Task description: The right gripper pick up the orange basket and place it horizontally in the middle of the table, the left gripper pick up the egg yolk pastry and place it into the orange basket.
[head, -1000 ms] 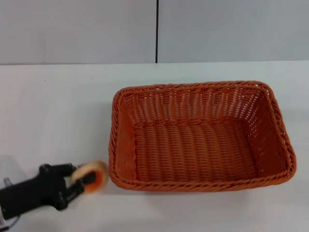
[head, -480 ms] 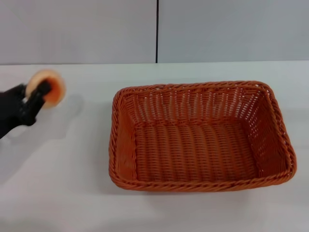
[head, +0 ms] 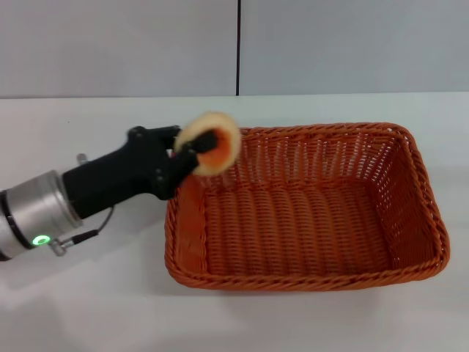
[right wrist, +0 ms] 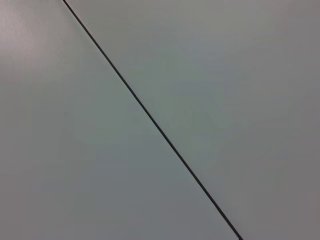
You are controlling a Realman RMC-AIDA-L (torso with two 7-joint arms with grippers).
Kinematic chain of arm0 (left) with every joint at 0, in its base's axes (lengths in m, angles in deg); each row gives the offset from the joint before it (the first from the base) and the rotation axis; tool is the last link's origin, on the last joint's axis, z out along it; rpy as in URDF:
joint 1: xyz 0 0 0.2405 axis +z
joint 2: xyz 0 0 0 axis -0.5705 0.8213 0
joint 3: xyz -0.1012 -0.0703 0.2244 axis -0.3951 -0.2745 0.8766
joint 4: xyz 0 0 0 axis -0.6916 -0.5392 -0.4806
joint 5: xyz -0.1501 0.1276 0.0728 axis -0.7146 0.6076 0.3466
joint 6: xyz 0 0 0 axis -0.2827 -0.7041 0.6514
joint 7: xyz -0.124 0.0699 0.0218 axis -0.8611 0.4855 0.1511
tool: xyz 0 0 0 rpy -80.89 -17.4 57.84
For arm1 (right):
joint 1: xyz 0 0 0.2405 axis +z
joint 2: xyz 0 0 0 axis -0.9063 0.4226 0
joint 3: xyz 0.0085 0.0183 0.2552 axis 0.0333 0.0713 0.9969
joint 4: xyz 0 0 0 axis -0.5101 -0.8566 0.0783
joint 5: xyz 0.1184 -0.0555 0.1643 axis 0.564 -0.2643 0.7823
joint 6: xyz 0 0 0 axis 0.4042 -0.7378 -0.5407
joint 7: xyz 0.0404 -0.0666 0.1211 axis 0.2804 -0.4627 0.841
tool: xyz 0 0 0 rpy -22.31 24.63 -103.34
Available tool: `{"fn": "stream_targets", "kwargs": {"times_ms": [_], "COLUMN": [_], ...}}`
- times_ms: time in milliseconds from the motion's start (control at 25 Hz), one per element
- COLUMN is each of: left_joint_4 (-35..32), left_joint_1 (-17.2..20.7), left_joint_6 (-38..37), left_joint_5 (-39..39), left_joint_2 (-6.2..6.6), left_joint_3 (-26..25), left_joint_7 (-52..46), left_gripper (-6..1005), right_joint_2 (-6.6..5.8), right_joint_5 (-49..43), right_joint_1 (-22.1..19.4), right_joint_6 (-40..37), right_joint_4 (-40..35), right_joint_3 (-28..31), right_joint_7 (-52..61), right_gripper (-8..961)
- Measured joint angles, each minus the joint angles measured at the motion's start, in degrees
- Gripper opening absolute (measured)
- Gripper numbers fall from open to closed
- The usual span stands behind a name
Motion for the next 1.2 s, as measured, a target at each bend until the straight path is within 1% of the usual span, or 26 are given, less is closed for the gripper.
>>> {"fn": "stream_targets", "kwargs": {"times_ms": [200, 480, 680, 880, 1080, 1160, 1200], "left_joint_4": [-0.43, -0.52, -0.57, -0.58, -0.43, -0.15, 0.03], "left_joint_1": [-1.26, -1.43, -1.29, -1.21, -0.2, 0.88, 2.48], "left_joint_6": [-0.26, -1.16, -1.42, -1.44, -1.92, -2.19, -2.29], "left_joint_5": [0.09, -0.32, -1.4, -1.59, -3.93, -6.43, -10.32], "left_joint_2": [-0.08, -0.2, -0.19, -0.18, -0.03, 0.05, 0.17], "left_joint_3": [1.67, 1.43, 1.4, 1.4, 1.44, 1.45, 1.32], "left_joint_7": [0.04, 0.15, 0.17, 0.17, 0.18, 0.25, 1.09], "left_gripper": [79, 80, 126, 386, 638, 732, 779], "right_joint_2": [0.0, -0.01, -0.05, -0.07, -0.09, -0.09, -0.08], "right_joint_5": [0.0, 0.0, 0.0, -0.16, -0.44, -0.46, -0.47], "right_joint_1": [0.23, 0.65, 1.09, 1.25, 1.26, 1.26, 1.21], "right_joint_6": [0.85, 1.41, 1.73, 2.23, 2.28, 2.29, 2.29], "right_joint_4": [0.53, 0.79, 0.8, 0.8, 0.79, 0.79, 0.79], "right_joint_3": [0.0, 0.0, 0.0, 0.0, 0.0, 0.0, 0.0], "right_joint_7": [-0.11, -0.12, -0.12, -0.12, -0.12, -0.12, -0.12], "right_gripper": [608, 608, 608, 608, 608, 608, 608]}}
